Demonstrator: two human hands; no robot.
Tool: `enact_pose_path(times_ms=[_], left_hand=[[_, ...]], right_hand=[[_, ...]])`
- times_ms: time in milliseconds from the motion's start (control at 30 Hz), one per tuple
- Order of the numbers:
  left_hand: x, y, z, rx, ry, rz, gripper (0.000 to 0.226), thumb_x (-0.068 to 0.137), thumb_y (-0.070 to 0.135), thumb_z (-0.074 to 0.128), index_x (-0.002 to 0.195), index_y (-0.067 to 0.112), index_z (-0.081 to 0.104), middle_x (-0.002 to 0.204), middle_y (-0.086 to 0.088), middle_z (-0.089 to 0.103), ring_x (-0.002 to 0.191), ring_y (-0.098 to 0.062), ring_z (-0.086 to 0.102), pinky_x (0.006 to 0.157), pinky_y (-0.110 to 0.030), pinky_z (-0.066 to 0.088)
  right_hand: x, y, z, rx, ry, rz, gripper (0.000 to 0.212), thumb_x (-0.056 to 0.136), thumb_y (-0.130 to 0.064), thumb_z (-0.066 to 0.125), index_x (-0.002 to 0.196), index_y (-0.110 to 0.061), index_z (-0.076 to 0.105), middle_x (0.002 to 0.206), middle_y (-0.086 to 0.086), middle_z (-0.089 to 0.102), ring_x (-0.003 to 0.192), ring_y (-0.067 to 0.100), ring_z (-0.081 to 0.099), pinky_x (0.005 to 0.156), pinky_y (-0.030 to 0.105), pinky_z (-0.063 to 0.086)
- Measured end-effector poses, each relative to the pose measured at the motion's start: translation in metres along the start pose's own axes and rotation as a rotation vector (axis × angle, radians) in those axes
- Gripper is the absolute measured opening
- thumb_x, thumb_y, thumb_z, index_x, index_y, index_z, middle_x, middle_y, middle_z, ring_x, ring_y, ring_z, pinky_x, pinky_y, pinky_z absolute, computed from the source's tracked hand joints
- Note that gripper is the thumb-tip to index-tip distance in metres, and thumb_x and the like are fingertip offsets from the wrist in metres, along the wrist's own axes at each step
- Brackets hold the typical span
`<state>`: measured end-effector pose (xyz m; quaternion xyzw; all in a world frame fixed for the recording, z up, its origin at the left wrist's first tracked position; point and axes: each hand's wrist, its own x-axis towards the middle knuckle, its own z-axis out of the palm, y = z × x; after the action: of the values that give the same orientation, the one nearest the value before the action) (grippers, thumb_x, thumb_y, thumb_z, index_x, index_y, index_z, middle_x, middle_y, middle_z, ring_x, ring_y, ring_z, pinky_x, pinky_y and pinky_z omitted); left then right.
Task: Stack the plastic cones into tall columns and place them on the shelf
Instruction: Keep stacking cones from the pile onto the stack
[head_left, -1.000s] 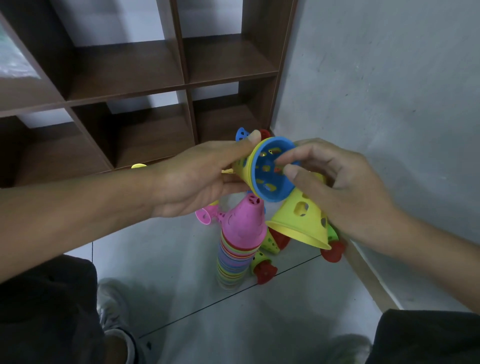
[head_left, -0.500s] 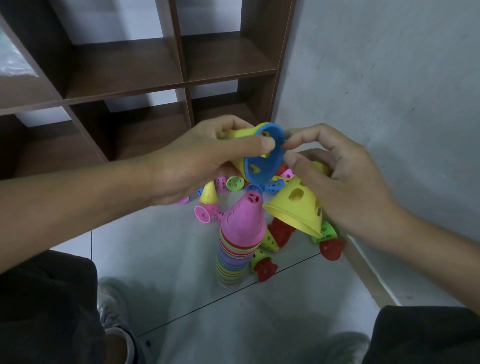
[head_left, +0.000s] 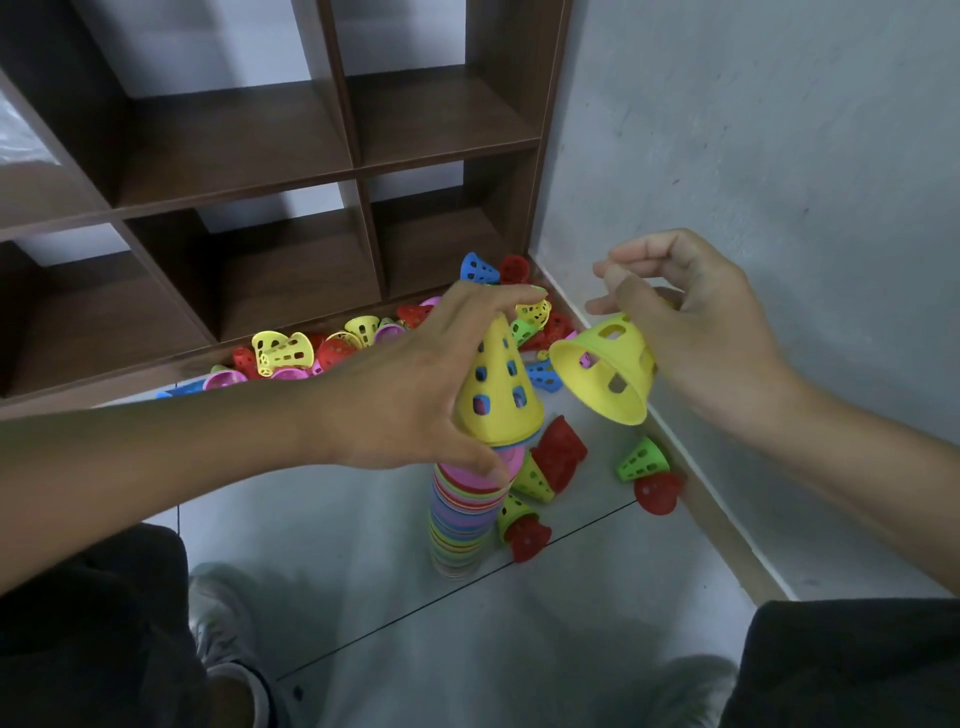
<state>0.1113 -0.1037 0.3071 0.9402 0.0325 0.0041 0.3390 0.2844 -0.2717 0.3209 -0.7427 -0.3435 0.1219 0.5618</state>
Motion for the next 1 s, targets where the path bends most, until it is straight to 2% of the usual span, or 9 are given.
enact_pose_path(times_ms=[100,167,233,333,500,600,767,900,1000], left_hand=[[-0.001,-0.002,0.004,-0.089,-0.032,-0.020,0.135,0.058,0.046,0.096,0.151,0.052,-0.001,0.146,0.021,0.028,0.127,-0.003,0.050,0.094,-0.032,0.057],[-0.001,-0.002,0.004,-0.098,-0.031,-0.047,0.137,0.056,0.050,0.095,0.151,0.055,-0.004,0.145,0.023,0.029,0.117,-0.005,0.055,0.086,-0.033,0.059],[-0.001,-0.002,0.002,-0.098,-0.020,-0.068,0.135,0.054,0.058,0.090,0.151,0.055,-0.004,0.142,0.024,0.030,0.112,-0.006,0.054,0.081,-0.035,0.058],[-0.002,-0.005,-0.001,-0.116,-0.001,-0.076,0.132,0.053,0.066,0.085,0.150,0.055,-0.003,0.140,0.024,0.034,0.108,-0.007,0.056,0.081,-0.038,0.058],[-0.003,-0.015,-0.010,-0.095,-0.028,-0.083,0.129,0.054,0.062,0.092,0.151,0.050,0.009,0.139,0.021,0.038,0.106,-0.009,0.059,0.081,-0.035,0.058],[-0.006,-0.020,-0.017,-0.055,-0.026,-0.065,0.121,0.051,0.066,0.090,0.148,0.044,0.021,0.140,0.020,0.039,0.109,-0.009,0.060,0.083,-0.034,0.058],[-0.017,-0.026,-0.022,-0.003,-0.012,-0.049,0.106,0.054,0.057,0.092,0.137,0.042,0.028,0.128,0.030,0.038,0.103,0.001,0.058,0.078,-0.014,0.050],[-0.026,-0.029,-0.021,0.005,-0.018,-0.116,0.109,0.053,0.067,0.086,0.141,0.039,0.028,0.128,0.030,0.038,0.105,0.002,0.055,0.081,-0.019,0.053],[-0.031,-0.033,-0.016,-0.007,-0.027,-0.134,0.113,0.053,0.075,0.083,0.146,0.039,0.029,0.133,0.024,0.042,0.105,-0.002,0.059,0.085,-0.029,0.056]], right_hand=[[0.000,0.000,0.003,-0.016,0.018,-0.013,0.008,0.099,-0.022,0.063,0.101,-0.028,0.059,0.106,-0.005,0.067,0.087,0.014,0.074,0.071,0.045,0.056],[-0.001,-0.003,0.005,-0.016,0.024,-0.031,0.008,0.099,-0.023,0.063,0.102,-0.030,0.059,0.105,-0.008,0.066,0.088,0.014,0.074,0.068,0.041,0.053],[-0.002,-0.005,0.009,-0.034,0.023,-0.052,0.008,0.099,-0.025,0.062,0.103,-0.032,0.058,0.105,-0.010,0.066,0.089,0.013,0.073,0.069,0.039,0.052],[-0.004,-0.011,0.014,-0.101,-0.003,-0.118,0.009,0.100,-0.030,0.060,0.107,-0.033,0.058,0.111,-0.013,0.065,0.096,0.010,0.070,0.080,0.037,0.056],[-0.009,-0.021,0.033,-0.195,-0.094,-0.219,0.019,0.101,-0.027,0.060,0.118,-0.021,0.058,0.118,-0.011,0.064,0.101,0.004,0.064,0.080,0.011,0.046],[-0.010,-0.021,0.048,-0.235,-0.168,-0.288,0.022,0.101,-0.027,0.058,0.121,-0.020,0.056,0.120,-0.010,0.062,0.101,0.003,0.064,0.084,0.013,0.047],[-0.013,-0.019,0.068,-0.282,-0.286,-0.390,0.030,0.100,-0.027,0.060,0.127,-0.015,0.055,0.120,-0.007,0.062,0.103,0.002,0.062,0.086,0.009,0.044],[-0.014,-0.017,0.074,-0.277,-0.343,-0.377,0.032,0.099,-0.027,0.062,0.127,-0.015,0.055,0.121,-0.007,0.062,0.107,0.002,0.061,0.087,0.007,0.042],[-0.016,-0.017,0.073,-0.246,-0.381,-0.299,0.034,0.098,-0.035,0.062,0.128,-0.019,0.056,0.123,-0.011,0.062,0.108,-0.001,0.061,0.085,0.008,0.045]])
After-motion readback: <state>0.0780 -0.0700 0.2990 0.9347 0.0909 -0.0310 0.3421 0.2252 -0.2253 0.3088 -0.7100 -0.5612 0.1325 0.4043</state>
